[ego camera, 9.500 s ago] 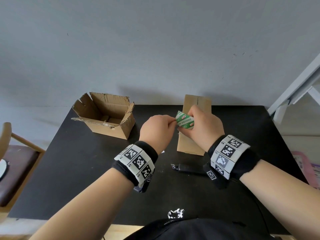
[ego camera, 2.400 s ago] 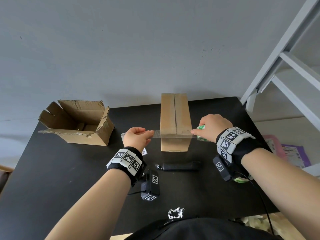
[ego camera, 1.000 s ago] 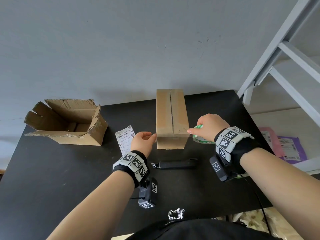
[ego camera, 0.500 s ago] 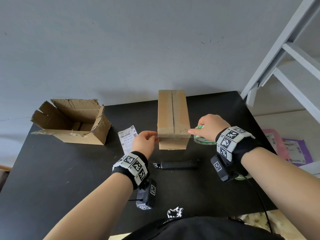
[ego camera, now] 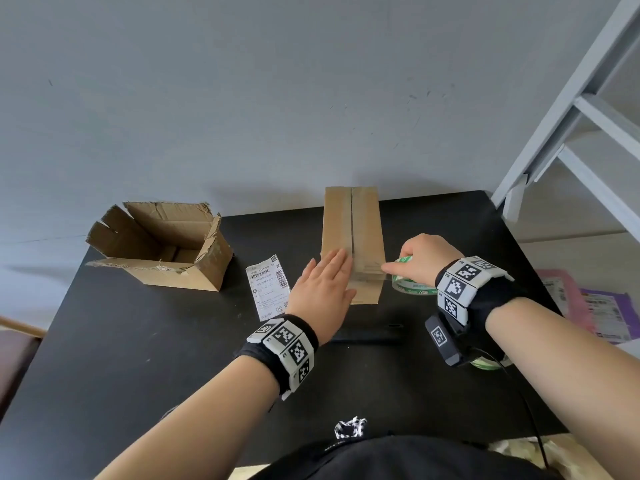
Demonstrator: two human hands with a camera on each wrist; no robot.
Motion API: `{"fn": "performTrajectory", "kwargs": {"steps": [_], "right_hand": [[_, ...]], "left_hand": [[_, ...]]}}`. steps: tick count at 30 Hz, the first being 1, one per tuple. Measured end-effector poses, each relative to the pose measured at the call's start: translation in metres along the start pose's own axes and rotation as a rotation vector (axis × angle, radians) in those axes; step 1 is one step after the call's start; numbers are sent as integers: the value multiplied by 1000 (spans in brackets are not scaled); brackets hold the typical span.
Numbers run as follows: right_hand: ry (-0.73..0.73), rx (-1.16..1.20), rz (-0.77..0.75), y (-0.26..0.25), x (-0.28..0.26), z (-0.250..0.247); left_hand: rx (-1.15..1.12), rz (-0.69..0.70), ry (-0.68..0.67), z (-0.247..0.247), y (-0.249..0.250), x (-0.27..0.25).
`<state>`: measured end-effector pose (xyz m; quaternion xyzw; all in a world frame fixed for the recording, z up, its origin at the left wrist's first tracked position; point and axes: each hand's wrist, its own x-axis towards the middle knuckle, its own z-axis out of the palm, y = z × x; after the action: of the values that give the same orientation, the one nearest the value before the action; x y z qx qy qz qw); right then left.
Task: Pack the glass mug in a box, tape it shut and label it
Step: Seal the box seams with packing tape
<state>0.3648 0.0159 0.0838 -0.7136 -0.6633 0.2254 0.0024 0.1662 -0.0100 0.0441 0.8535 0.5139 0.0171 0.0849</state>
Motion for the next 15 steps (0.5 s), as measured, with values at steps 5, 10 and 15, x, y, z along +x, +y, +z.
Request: {"fn": "performTrajectory", "kwargs": {"steps": [5, 10, 15], "right_hand": [[-2, 12, -19, 0, 0, 1], [-6, 56, -35, 6, 2, 3], [-17, 127, -62, 12, 4, 4]], "left_hand": [[76, 49, -36, -2, 17, 3], [121, 53, -78, 0, 20, 4], [184, 55, -86, -2, 17, 3]]}}
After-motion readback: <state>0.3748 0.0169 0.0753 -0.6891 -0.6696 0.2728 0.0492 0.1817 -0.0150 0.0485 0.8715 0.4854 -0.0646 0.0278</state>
